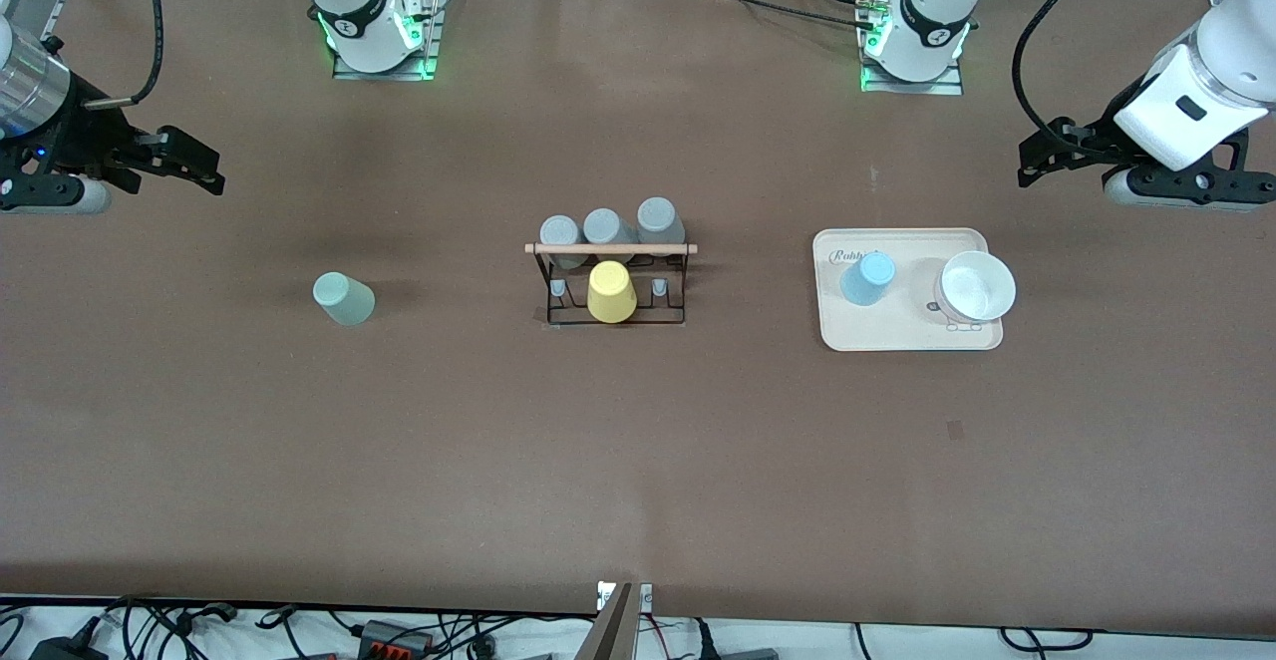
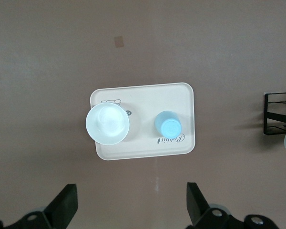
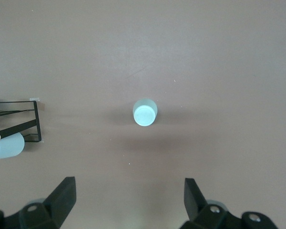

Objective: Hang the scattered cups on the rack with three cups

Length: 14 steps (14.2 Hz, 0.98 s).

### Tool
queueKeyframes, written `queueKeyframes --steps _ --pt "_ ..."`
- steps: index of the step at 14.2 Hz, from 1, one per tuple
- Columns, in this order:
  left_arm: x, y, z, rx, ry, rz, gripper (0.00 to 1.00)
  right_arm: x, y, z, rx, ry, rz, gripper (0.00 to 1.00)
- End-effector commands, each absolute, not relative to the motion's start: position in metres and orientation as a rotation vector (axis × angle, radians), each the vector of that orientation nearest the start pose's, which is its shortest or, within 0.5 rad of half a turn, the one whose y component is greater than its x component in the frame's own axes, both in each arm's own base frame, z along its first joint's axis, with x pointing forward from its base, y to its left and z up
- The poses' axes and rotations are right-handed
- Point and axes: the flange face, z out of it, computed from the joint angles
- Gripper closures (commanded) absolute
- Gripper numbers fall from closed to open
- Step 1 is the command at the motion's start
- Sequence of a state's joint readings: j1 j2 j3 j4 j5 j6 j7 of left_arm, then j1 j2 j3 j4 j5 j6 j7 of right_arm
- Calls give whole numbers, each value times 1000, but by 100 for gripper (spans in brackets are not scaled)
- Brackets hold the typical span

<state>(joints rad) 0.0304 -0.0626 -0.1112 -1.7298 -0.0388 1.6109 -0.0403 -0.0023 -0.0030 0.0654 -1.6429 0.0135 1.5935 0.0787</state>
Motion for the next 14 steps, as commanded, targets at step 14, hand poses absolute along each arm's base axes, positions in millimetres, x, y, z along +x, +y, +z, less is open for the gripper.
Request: queueKeyframes --steps 14 --pt "551 -43 576 -3152 50 186 0 552 35 598 -3144 41 103 0"
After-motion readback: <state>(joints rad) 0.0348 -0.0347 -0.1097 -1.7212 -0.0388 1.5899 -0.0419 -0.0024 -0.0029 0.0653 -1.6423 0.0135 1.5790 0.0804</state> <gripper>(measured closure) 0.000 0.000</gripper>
